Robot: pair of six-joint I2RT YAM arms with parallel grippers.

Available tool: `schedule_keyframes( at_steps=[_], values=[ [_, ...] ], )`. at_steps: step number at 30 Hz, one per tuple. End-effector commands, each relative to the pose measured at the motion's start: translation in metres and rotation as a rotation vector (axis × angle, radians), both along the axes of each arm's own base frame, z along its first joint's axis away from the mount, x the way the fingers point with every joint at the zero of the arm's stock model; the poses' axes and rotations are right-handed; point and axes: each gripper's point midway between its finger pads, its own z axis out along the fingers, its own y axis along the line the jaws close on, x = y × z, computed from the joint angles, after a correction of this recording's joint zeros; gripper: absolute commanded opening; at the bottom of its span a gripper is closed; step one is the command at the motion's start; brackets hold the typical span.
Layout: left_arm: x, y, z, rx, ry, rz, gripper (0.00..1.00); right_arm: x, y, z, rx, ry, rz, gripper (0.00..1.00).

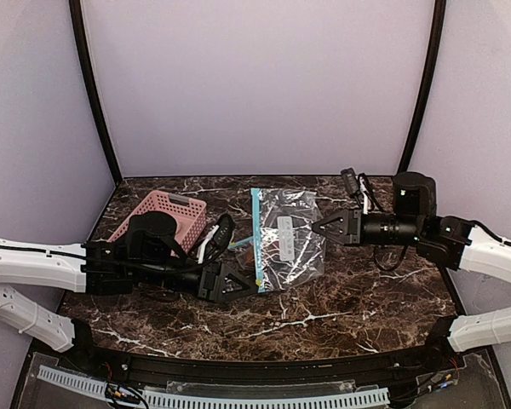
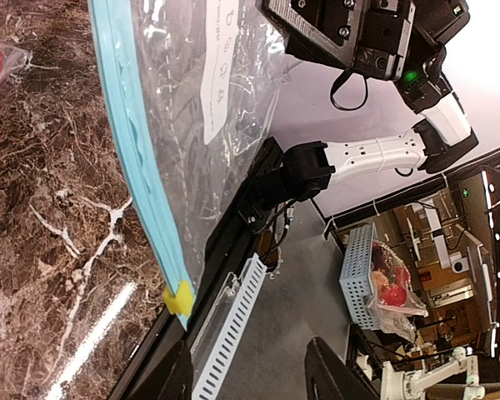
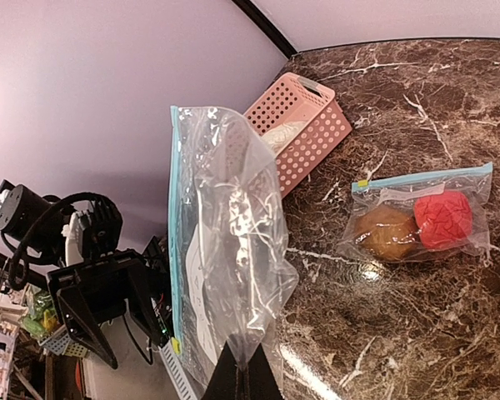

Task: Place the food in the zip-top bag and seal the zipper
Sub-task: Pass from the right arm to the left

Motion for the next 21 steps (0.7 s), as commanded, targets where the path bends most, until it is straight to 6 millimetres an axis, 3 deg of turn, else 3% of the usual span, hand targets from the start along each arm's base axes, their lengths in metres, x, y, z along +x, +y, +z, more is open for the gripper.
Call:
schedule_keyframes(
  at_steps=[1,11,21],
  values=[
    [0.003,0.002,-0.014,0.034,0.010,0.022,0.44,-0.008,0.009,0.024,0.055,-0.056,0.058,0.00],
    [0.006,-0.005,-0.014,0.029,0.014,0.025,0.41,-0.015,0.015,0.029,0.077,-0.067,0.093,0.00],
    [0.005,-0.007,-0.011,0.010,0.018,0.020,0.25,-0.018,0.016,0.026,0.071,-0.068,0.105,0.00]
  ],
)
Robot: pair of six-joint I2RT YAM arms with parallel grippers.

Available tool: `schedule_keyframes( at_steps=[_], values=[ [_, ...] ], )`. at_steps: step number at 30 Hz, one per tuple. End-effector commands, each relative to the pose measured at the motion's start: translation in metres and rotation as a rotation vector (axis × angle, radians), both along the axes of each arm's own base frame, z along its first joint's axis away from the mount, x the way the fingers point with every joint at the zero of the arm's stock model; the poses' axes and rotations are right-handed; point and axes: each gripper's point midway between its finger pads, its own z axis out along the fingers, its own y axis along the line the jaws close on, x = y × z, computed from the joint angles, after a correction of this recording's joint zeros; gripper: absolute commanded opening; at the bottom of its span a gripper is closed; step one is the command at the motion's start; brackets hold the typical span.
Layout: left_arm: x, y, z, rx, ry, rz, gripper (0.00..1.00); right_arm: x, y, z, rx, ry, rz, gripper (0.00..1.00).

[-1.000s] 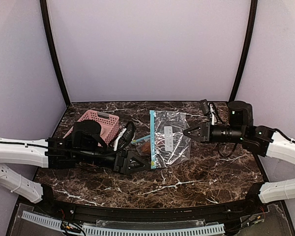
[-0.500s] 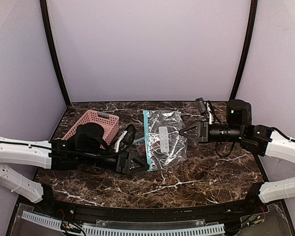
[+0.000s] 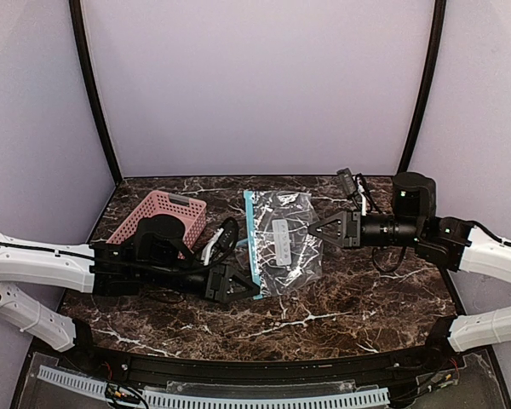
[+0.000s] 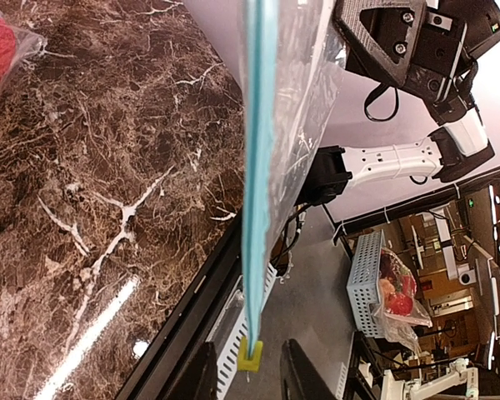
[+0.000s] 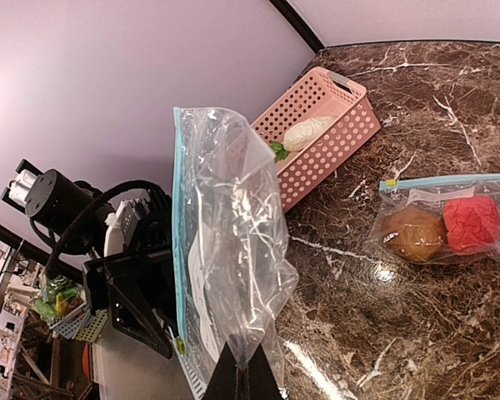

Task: Place the food in the zip-top bag and seal the zipper
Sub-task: Pass from the right arm to the left

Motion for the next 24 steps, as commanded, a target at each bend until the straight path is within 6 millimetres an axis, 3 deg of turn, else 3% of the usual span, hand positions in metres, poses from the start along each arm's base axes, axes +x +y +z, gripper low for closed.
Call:
schedule_keyframes(
  at_steps=[1,13,18,20,22,24],
  values=[
    [-0.002,-0.002,0.006,-0.025,-0.011,-0.011,0.23,-0.004,0.006,0.018,0.041,-0.048,0.032,0.00],
    [-0.004,-0.001,0.006,-0.029,0.001,-0.016,0.04,-0.003,0.009,0.016,0.036,-0.047,0.046,0.00],
    [-0.002,0.003,0.004,-0.031,0.005,0.007,0.01,0.000,0.009,0.013,0.024,-0.051,0.032,0.00],
    [0.000,0.005,0.005,-0.031,0.006,0.027,0.01,0.003,0.008,0.008,0.003,-0.048,0.015,0.13],
    [0.005,0.006,0.005,-0.030,0.006,0.055,0.01,0.006,0.005,0.000,-0.037,-0.044,-0.008,0.38],
    [0.010,0.006,0.005,-0.029,0.020,0.078,0.01,0.011,-0.001,-0.008,-0.089,-0.050,-0.041,0.53]
  ],
)
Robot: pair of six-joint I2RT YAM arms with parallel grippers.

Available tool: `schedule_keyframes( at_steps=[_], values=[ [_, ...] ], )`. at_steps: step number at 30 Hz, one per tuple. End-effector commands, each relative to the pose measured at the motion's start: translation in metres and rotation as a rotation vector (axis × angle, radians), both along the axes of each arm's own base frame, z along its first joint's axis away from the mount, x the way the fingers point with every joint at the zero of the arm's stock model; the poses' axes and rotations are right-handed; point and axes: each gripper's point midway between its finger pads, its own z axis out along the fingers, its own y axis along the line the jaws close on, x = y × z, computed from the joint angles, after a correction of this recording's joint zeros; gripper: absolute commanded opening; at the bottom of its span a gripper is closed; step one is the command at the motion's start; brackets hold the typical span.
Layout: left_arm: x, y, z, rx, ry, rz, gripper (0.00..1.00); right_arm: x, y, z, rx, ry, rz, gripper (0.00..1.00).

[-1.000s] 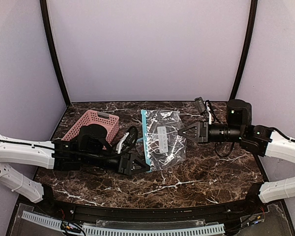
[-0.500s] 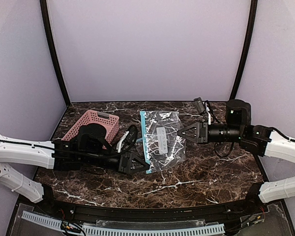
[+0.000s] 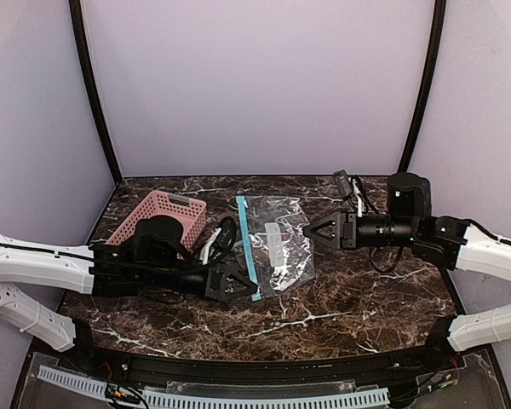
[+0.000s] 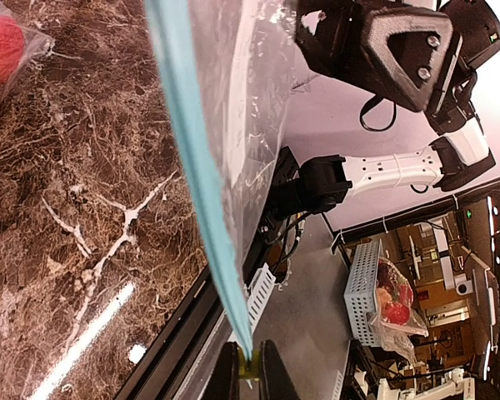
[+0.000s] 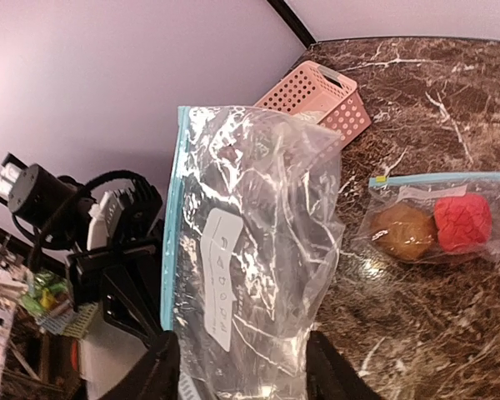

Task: Place the food in the zip-top bag and seal the zipper
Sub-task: Pass from the right arm to the left, then zip the zipper on the zipper food storage bag.

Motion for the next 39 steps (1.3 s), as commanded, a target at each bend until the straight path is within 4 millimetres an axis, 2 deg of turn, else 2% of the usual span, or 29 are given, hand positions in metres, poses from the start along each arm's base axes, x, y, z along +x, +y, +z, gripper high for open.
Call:
schedule_keyframes(
  at_steps=[1,5,6,9,13,16,27,35,39],
  values=[
    [0.010,0.005,0.001,-0.012,0.023,0.064,0.01,0.010,-0.007,-0.005,-0.092,-0.041,-0.061,0.60],
    [0.021,0.010,-0.010,-0.029,0.089,0.107,0.01,0.012,-0.017,-0.018,-0.196,-0.061,-0.090,0.71],
    [0.024,0.010,-0.006,-0.056,0.092,0.114,0.01,0.011,-0.018,-0.019,-0.208,-0.069,-0.086,0.72],
    [0.029,0.016,-0.010,-0.077,0.137,0.140,0.01,0.000,-0.012,-0.017,-0.221,-0.115,-0.040,0.74],
    [0.032,0.019,-0.012,-0.086,0.165,0.153,0.01,-0.018,0.009,-0.019,-0.269,-0.207,0.020,0.65],
    [0.036,0.022,-0.015,-0.083,0.179,0.175,0.01,-0.034,0.034,-0.020,-0.287,-0.278,0.072,0.59],
    [0.038,0.039,-0.024,-0.070,0.206,0.232,0.01,-0.051,0.105,-0.056,-0.489,-0.486,0.151,0.50],
    [0.040,0.047,-0.023,-0.072,0.210,0.262,0.01,-0.061,0.131,-0.077,-0.590,-0.577,0.176,0.47],
    [0.039,0.048,-0.024,-0.070,0.213,0.261,0.01,-0.059,0.137,-0.083,-0.631,-0.609,0.155,0.41]
  ],
)
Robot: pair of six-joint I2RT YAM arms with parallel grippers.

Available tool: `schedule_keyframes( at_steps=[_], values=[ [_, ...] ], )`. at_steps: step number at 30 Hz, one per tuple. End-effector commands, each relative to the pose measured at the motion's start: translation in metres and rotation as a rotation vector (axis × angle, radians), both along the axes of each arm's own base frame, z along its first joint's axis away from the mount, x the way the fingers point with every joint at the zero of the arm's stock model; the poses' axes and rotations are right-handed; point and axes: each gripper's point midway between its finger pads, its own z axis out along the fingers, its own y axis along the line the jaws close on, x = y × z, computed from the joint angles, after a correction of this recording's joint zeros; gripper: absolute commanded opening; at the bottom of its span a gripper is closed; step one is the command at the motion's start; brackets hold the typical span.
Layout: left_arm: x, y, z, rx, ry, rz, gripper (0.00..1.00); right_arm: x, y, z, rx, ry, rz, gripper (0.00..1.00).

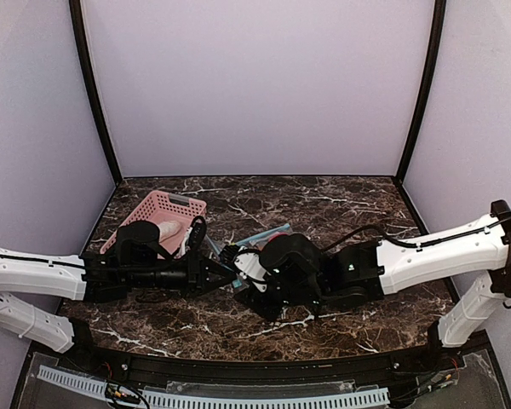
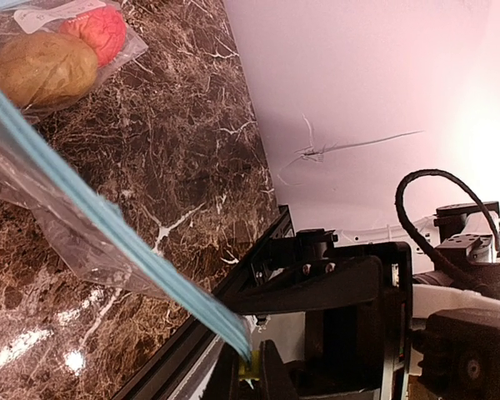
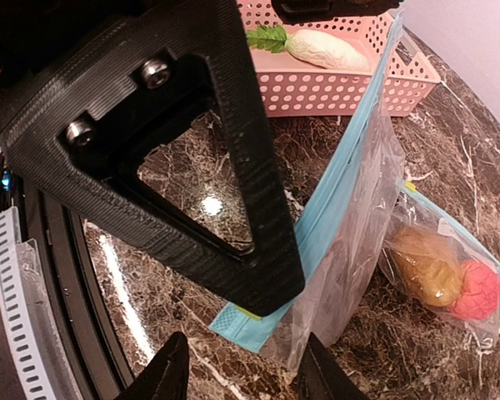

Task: Place the food in the zip-top bag and seal the zipper
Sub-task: Zip the zipper on the zipper food storage bag.

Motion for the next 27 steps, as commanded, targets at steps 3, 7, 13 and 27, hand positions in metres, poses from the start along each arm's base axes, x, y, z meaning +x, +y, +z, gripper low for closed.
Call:
schedule_keyframes(
  at_steps=[3,7,13,27],
  values=[
    [0.000,0.008,-0.008,0.022,0.016,0.019,0.01,0.010,0.015,0.011,-0.010,-0.126,-0.054,0.37],
    [0.001,0.010,-0.011,0.030,0.018,0.029,0.01,0.013,0.018,0.010,-0.030,-0.174,-0.076,0.31],
    [0.001,0.014,-0.016,0.038,0.026,0.041,0.01,0.011,0.021,0.007,-0.061,-0.223,-0.078,0.12],
    [0.007,0.025,-0.029,0.048,0.054,0.082,0.01,-0.002,0.023,-0.001,-0.146,-0.352,-0.044,0.00]
  ],
)
